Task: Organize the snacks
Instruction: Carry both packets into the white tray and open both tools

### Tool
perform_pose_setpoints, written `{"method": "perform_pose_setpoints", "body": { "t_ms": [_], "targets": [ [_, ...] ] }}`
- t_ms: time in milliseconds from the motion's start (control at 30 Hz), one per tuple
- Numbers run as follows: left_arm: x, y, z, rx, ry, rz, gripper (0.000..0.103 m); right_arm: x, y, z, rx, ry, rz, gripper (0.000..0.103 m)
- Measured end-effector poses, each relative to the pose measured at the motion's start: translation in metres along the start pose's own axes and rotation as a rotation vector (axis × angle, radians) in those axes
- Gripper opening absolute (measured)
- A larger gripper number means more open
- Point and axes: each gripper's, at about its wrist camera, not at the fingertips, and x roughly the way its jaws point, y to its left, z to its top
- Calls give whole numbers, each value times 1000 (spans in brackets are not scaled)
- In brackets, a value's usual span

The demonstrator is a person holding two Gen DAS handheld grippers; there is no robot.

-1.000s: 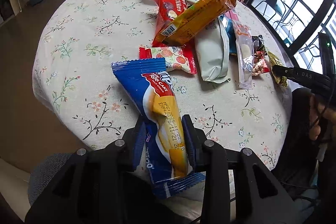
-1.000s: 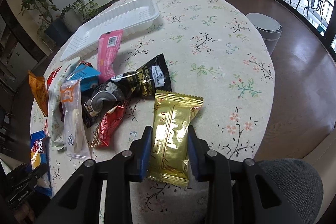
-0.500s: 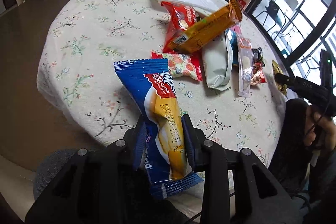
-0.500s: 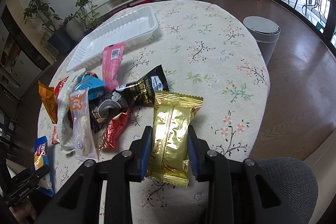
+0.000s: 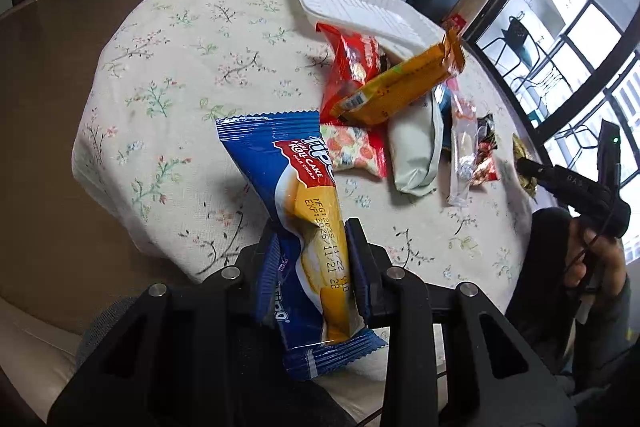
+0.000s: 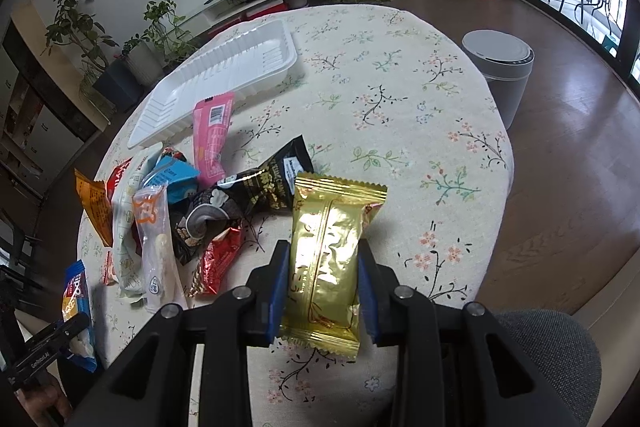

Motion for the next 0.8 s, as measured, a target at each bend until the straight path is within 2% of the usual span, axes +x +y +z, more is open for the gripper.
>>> {"method": "perform_pose_setpoints", "body": {
  "t_ms": [100, 267, 467, 633, 800],
  "targets": [
    [-7, 3, 12, -13, -26, -25, 30, -3, -7, 8, 11, -16, -5, 34],
    [-17, 7, 47, 13, -74, -14, 30, -11, -28, 36, 56, -64, -18, 34],
    [-24, 8, 111, 77, -136, -3, 30, -23, -42, 85, 64, -150, -47, 34],
    [-20, -9, 171, 165, -177, 6, 30, -24, -24, 131, 22, -215, -28, 34],
    [-3, -31, 232, 244, -183, -27, 30, -4, 11, 170, -45, -212, 22, 34]
  ]
}}
